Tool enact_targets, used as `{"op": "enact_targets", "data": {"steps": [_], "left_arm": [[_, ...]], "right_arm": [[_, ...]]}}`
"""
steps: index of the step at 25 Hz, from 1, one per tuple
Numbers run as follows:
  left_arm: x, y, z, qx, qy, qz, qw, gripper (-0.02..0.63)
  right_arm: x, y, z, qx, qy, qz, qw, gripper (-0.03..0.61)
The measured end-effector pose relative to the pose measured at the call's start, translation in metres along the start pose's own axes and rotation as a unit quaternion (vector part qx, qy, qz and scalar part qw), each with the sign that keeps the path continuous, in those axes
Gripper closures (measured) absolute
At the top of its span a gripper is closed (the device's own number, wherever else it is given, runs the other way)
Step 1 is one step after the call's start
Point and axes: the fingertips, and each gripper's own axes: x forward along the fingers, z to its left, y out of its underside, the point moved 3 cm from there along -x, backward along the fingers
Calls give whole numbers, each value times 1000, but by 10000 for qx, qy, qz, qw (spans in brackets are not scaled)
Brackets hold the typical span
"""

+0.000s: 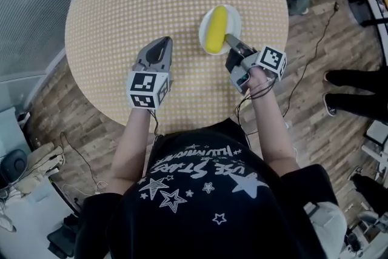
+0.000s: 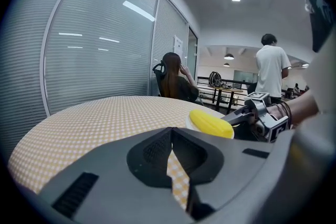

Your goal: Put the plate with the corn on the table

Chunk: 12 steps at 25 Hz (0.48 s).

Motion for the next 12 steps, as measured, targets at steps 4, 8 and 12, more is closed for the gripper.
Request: {"op": "enact_targets", "data": {"steps": [4,8,12], "left_arm": [[-11,8,-9,72,-110,-2,9999,606],[11,6,-8,-25,-207,123,9997,606],[42,2,-1,-117,-200,272,9994,606]], "right_arm": [[-3,2,-10,12,-65,33,10000,526],[11,-20,-22,95,41,172,9998,526],[33,-45,-34,151,270,273,9991,526]]}}
